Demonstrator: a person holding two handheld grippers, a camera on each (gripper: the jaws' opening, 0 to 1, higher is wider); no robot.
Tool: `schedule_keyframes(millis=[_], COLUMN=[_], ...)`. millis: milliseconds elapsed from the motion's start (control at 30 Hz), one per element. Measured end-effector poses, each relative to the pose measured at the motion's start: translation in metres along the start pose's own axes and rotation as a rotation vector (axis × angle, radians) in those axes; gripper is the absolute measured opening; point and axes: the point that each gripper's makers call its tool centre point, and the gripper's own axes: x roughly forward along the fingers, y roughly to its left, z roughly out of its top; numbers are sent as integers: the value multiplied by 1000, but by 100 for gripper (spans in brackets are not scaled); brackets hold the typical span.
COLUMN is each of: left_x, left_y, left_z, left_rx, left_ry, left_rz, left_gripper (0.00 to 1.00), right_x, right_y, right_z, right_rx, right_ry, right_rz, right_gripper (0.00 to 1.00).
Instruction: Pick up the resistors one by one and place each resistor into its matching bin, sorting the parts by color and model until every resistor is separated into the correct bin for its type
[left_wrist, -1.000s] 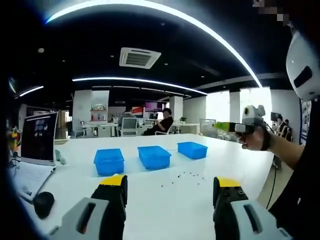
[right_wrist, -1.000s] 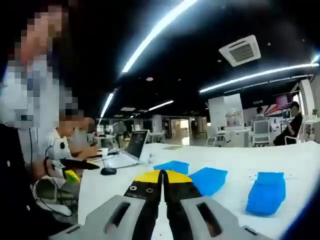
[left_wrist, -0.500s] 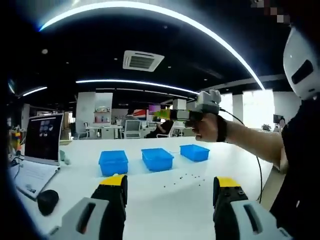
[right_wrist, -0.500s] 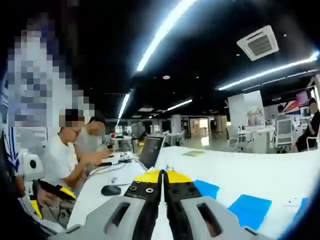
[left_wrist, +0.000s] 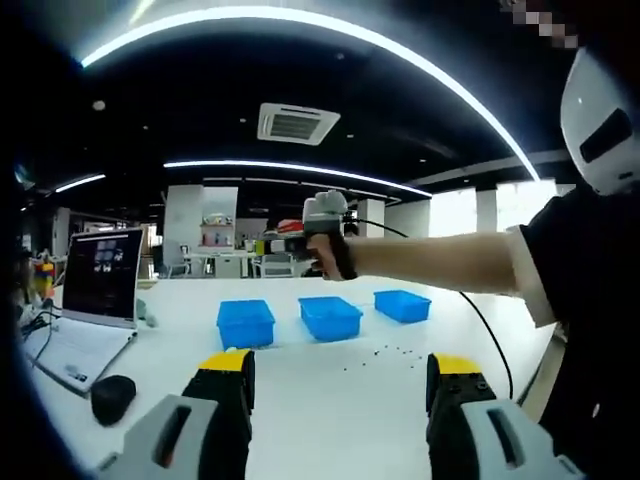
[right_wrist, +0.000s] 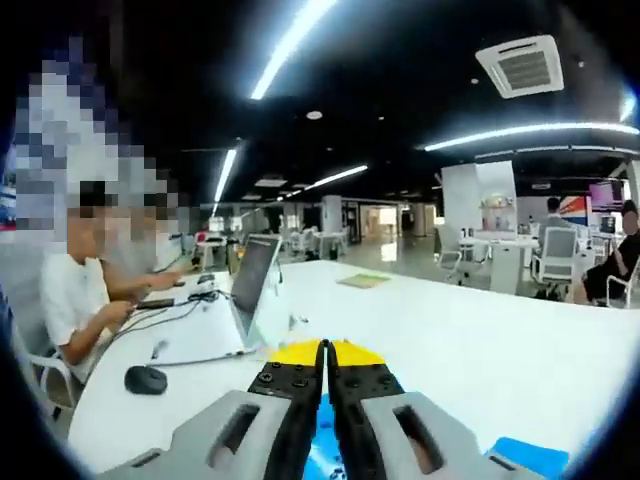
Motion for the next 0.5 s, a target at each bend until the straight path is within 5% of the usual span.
schedule_keyframes(millis=[200,300,500], left_x=[-3,-3,2], left_y=[-2,-2,-8], left_z=[-2,-3,-1], left_rx=[6,6,12], left_ry=[11,13,11], left_rz=[0,2,-12], left_gripper=[70,70,70], right_x=[6,4,-24], right_y=[6,6,1], right_z=[-11,-11,-4], right_rx=[-18,-2,-23], right_ry=[39,38,19], right_rz=[18,18,14], right_gripper=[8,24,31])
